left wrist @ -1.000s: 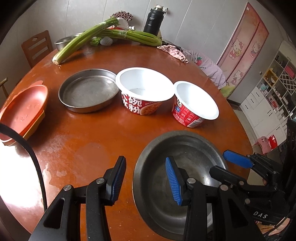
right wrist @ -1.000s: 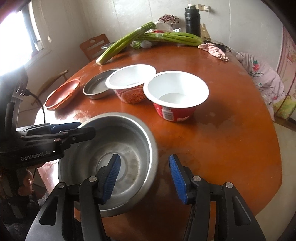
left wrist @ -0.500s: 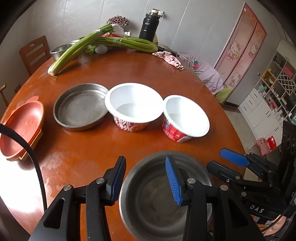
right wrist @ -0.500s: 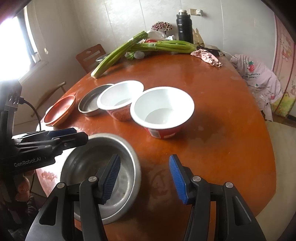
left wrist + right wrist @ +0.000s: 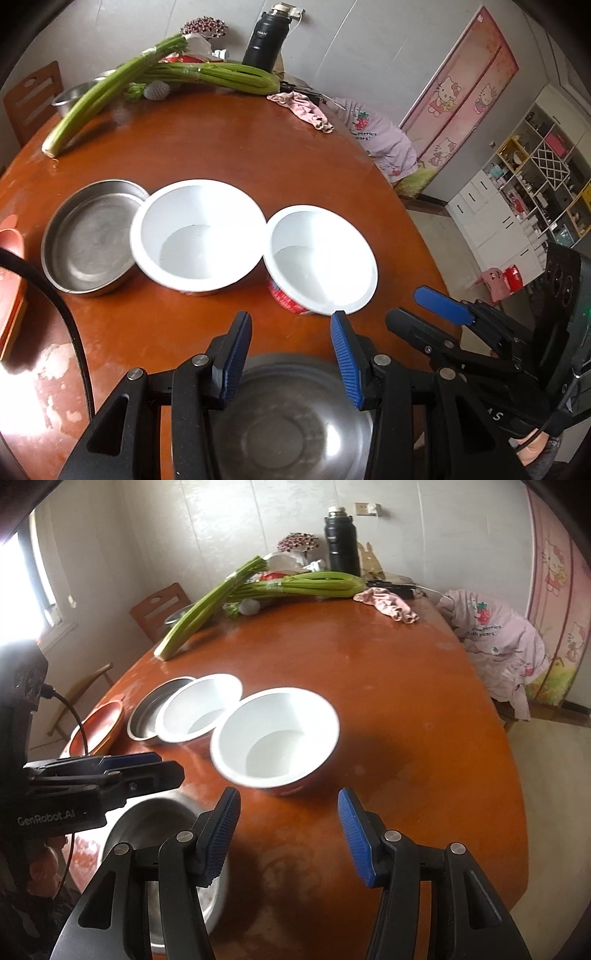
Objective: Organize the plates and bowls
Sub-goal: 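Reach both grippers to the larger white paper bowl and close on its rim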
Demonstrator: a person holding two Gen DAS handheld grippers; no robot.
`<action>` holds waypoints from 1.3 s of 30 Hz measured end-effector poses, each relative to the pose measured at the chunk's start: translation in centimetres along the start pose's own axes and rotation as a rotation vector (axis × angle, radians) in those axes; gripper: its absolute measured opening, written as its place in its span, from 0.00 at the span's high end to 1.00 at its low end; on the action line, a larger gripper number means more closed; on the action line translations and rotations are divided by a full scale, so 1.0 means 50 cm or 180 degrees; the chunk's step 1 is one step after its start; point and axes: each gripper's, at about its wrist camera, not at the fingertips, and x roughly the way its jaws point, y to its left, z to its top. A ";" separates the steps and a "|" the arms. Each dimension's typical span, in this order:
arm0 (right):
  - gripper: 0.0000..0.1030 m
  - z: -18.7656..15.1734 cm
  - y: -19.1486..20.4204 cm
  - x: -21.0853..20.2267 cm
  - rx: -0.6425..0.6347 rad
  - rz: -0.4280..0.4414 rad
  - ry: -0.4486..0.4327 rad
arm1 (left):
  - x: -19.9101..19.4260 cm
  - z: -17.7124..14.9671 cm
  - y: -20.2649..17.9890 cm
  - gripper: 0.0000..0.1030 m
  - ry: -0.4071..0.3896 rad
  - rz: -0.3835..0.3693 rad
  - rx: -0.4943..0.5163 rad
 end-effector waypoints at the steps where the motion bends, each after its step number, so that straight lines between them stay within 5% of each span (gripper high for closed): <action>1: 0.45 0.006 -0.007 0.003 0.0015 -0.0033 -0.0003 | 0.005 0.004 0.000 0.57 0.0009 -0.0034 -0.0008; 14: 0.45 0.056 -0.046 0.083 -0.0037 -0.0252 0.0143 | 0.054 0.034 0.007 0.57 0.0178 -0.0332 -0.0165; 39: 0.45 0.053 0.013 0.134 -0.0239 0.0039 0.0375 | 0.095 0.061 0.012 0.58 0.0267 -0.0332 -0.0132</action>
